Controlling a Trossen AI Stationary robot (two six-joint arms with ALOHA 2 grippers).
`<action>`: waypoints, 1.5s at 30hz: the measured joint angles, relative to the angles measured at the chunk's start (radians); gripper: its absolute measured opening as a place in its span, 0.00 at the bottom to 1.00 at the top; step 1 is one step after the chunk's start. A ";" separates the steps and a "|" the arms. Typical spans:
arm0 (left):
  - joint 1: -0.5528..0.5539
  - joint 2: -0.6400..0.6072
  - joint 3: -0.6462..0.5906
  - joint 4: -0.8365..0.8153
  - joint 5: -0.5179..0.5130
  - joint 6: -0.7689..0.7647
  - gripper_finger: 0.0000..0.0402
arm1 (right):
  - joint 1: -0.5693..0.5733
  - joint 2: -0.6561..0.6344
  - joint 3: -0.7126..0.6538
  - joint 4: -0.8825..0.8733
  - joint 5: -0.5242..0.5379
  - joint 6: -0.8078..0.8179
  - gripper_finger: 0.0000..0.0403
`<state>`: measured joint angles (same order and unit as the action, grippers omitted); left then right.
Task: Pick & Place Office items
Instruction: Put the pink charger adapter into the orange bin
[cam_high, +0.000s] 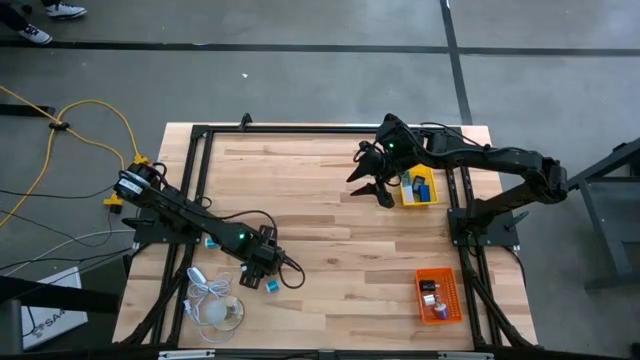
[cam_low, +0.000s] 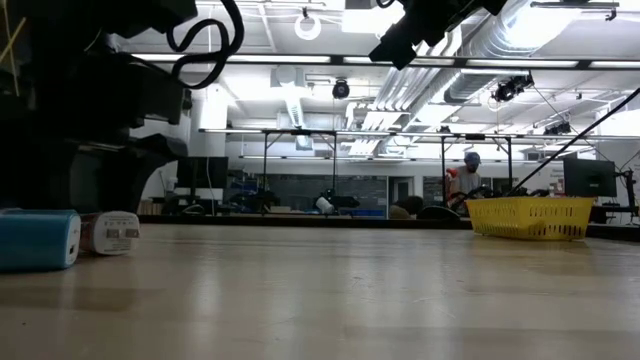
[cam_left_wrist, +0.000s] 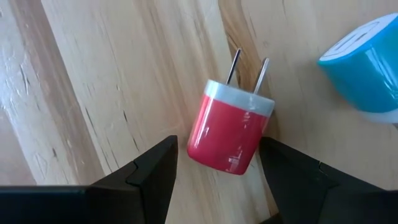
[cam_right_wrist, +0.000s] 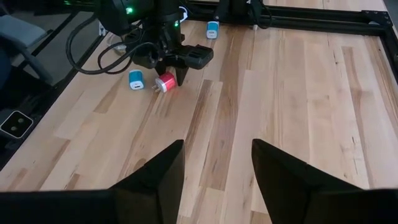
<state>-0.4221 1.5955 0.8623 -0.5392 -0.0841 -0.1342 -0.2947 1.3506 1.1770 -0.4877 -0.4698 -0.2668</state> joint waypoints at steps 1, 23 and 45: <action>0.000 0.000 0.000 0.004 0.000 0.006 0.54 | 0.000 0.000 0.000 0.000 0.000 0.000 0.43; 0.000 -0.001 0.000 0.009 -0.022 0.040 0.40 | 0.000 0.000 0.000 0.000 0.000 0.000 0.43; 0.000 -0.002 0.000 0.005 -0.021 0.005 0.35 | 0.000 0.000 0.000 0.000 0.000 0.000 0.43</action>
<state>-0.4221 1.5940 0.8627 -0.5343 -0.1055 -0.1287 -0.2947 1.3506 1.1770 -0.4880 -0.4702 -0.2666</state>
